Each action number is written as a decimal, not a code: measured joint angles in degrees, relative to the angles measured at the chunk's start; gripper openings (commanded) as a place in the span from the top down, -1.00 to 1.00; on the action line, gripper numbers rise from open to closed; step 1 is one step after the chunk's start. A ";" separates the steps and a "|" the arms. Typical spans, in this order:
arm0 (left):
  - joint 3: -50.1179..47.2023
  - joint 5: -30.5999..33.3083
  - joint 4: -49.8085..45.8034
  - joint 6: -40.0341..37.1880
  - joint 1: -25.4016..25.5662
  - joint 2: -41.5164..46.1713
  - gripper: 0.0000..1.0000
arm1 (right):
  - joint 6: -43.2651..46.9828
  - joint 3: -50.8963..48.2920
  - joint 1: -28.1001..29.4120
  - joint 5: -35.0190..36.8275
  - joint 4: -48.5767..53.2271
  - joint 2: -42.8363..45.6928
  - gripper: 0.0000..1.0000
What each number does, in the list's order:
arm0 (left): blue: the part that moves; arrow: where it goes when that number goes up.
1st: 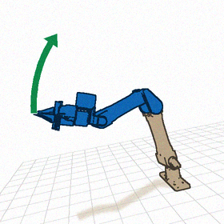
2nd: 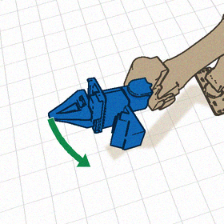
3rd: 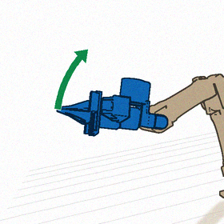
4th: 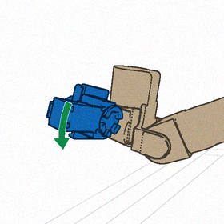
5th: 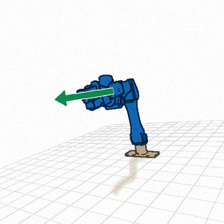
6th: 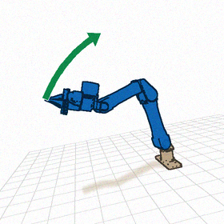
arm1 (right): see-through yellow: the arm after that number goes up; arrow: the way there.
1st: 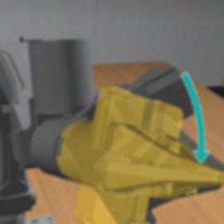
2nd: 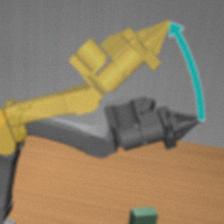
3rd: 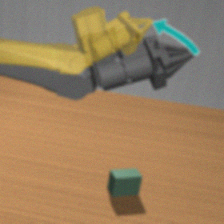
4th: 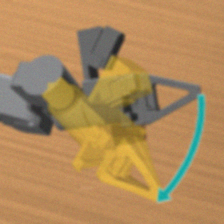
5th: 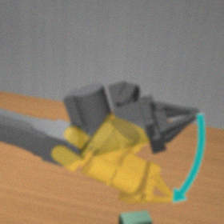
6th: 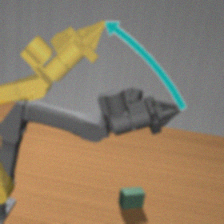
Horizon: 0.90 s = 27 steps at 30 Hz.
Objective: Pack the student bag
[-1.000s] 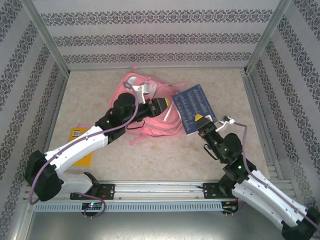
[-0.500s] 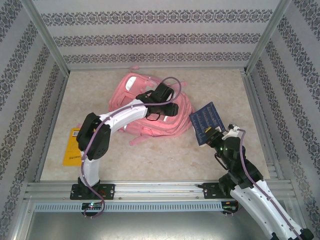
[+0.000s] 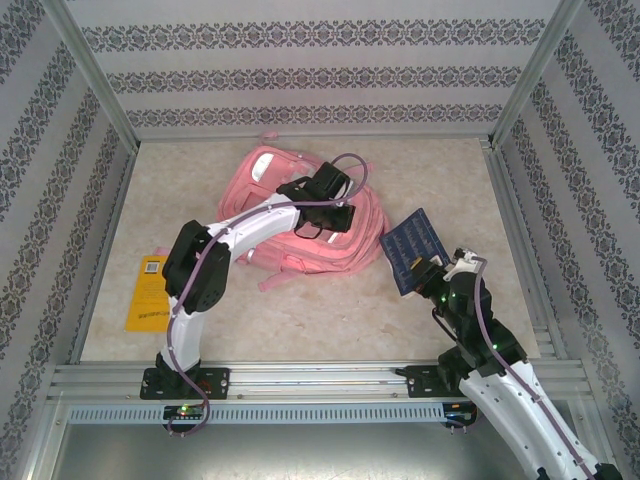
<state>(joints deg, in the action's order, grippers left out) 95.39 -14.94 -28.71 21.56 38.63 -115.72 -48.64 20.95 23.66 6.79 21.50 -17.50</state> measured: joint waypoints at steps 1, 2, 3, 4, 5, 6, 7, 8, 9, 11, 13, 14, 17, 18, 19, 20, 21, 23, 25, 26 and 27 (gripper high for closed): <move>-1.29 -0.72 -0.02 -0.33 -0.02 1.38 1.00 | 0.37 0.35 -0.31 -0.02 0.42 -0.42 1.00; -2.78 -1.44 -0.26 -0.66 -0.02 3.08 1.00 | 0.70 0.74 -0.63 -0.02 0.85 -0.87 1.00; -4.24 -2.27 -0.72 -1.07 0.00 5.20 1.00 | 0.94 1.16 -1.03 -0.02 1.07 -1.33 1.00; -5.70 -3.08 -0.92 -1.51 0.00 7.45 1.00 | 1.09 1.49 -1.38 -0.04 1.22 -1.62 1.00; -7.23 -3.89 -1.36 -1.95 0.00 10.21 1.00 | 1.14 1.77 -1.68 -0.04 1.29 -1.86 1.00; -8.57 -4.57 -1.84 -2.16 -0.02 12.70 1.00 | 1.16 1.92 -2.03 -0.17 1.27 -2.08 1.00; -9.64 -5.05 -2.21 -2.34 -0.02 14.97 1.00 | 1.18 1.99 -2.32 -0.24 1.27 -2.21 1.00; -10.88 -5.77 -2.49 -2.51 0.00 17.64 1.00 | 1.16 2.03 -2.56 -0.37 1.29 -2.45 1.00; -11.96 -6.45 -2.80 -2.54 0.00 20.11 1.00 | 1.11 2.03 -2.75 -0.50 1.29 -2.73 1.00; -13.68 -7.82 -2.95 -2.54 0.00 24.24 1.00 | 1.03 2.03 -3.17 -1.38 1.20 -3.52 1.00; -15.32 -8.92 -2.99 -2.51 0.00 27.52 1.00 | 0.63 2.03 -3.50 -2.78 0.83 -4.48 1.00; -16.13 -9.57 -3.02 -2.49 0.00 28.85 1.00 | 0.31 2.03 -3.69 -3.89 0.31 -5.03 1.00; -18.10 -12.00 -3.04 -2.47 0.00 30.75 1.00 | -2.14 1.99 -3.80 -8.37 -2.84 -6.84 1.00; -18.53 -12.72 -3.06 -2.49 0.00 30.82 1.00 | -3.50 1.77 -3.98 -10.47 -4.83 -7.50 1.00; -18.86 -13.35 -3.10 -2.49 0.00 30.82 1.00 | -4.68 1.53 -4.07 -12.22 -6.60 -7.96 1.00; -19.21 -13.84 -3.26 -2.51 0.00 30.77 1.00 | -6.91 0.87 -4.07 -14.34 -9.57 -8.59 1.00; -19.39 -14.19 -3.54 -2.51 0.00 30.77 0.86 | -9.07 0.00 -4.13 -16.04 -12.33 -9.14 1.00; -19.41 -14.19 -3.74 -2.54 0.00 30.77 0.34 | -13.64 -2.45 -4.55 -18.95 -17.73 -10.29 1.00; -19.02 -13.20 -4.50 -2.78 0.07 30.82 0.13 | -19.12 -5.20 -4.81 -21.24 -22.80 -11.54 1.00; -18.56 -12.35 -5.27 -2.80 0.20 30.82 0.07 | -20.98 -6.27 -4.83 -21.77 -24.30 -11.82 1.00; -17.70 -10.86 -6.32 -3.17 0.37 30.82 0.01 | -22.97 -7.21 -4.81 -22.36 -25.24 -11.91 1.00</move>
<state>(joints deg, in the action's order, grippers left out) 77.69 -25.80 -35.03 18.39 39.00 -84.90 -71.61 13.74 18.85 -15.57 -3.75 -29.41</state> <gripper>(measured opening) 0.442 0.138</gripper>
